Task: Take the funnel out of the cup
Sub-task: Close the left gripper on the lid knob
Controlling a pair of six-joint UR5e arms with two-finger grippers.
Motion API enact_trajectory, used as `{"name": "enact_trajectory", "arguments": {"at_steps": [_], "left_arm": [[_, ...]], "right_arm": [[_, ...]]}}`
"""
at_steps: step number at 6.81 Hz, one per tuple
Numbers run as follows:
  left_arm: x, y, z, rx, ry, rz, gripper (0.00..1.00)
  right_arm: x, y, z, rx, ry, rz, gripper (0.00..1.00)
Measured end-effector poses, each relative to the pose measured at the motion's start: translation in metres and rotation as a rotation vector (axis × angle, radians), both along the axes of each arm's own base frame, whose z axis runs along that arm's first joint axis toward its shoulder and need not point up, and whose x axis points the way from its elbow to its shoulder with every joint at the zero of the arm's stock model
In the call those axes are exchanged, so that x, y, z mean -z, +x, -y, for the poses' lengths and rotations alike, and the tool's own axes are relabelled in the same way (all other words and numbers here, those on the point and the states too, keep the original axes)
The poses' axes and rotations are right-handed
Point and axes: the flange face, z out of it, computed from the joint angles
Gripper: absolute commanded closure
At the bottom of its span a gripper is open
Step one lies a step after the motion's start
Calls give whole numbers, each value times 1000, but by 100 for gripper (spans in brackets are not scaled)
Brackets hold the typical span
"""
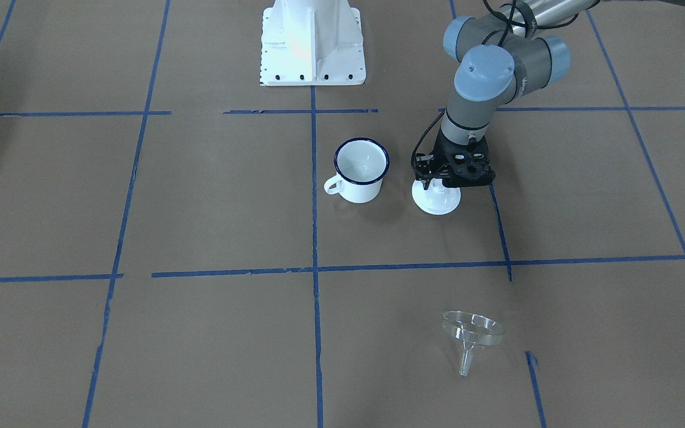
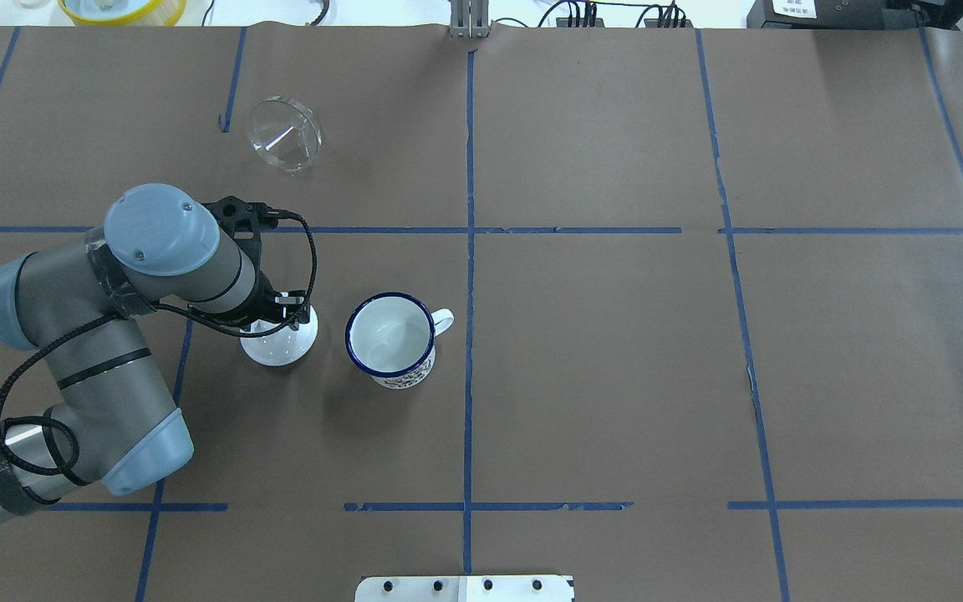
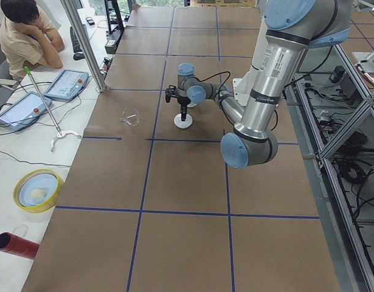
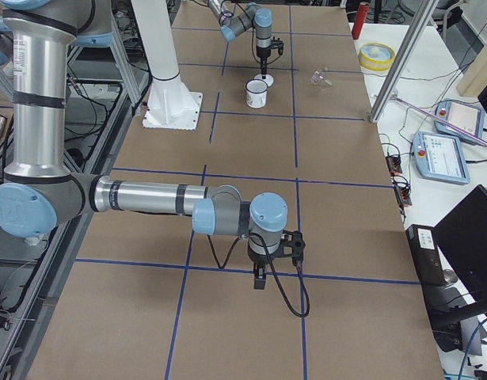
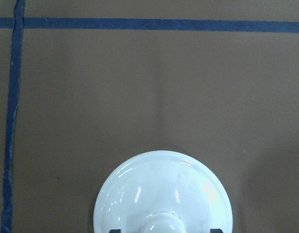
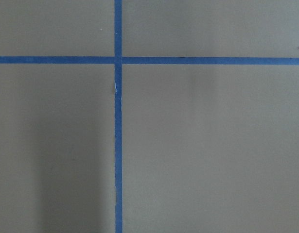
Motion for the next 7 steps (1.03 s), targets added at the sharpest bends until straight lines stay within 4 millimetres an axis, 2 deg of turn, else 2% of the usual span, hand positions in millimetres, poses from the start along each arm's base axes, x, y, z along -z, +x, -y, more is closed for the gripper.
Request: {"name": "enact_trajectory", "arguments": {"at_steps": [3, 4, 5, 7], "left_arm": [[0, -1, 1, 4, -2, -2, 54], [1, 0, 1, 4, -1, -3, 65], [2, 0, 1, 5, -1, -4, 100], [5, -1, 2, 5, 2, -8, 100]], "right_arm": [[0, 0, 0, 0, 0, 0, 0], [0, 0, 0, 0, 0, 0, 0], [0, 0, 0, 0, 0, 0, 0], [0, 0, 0, 0, 0, 0, 0]]}}
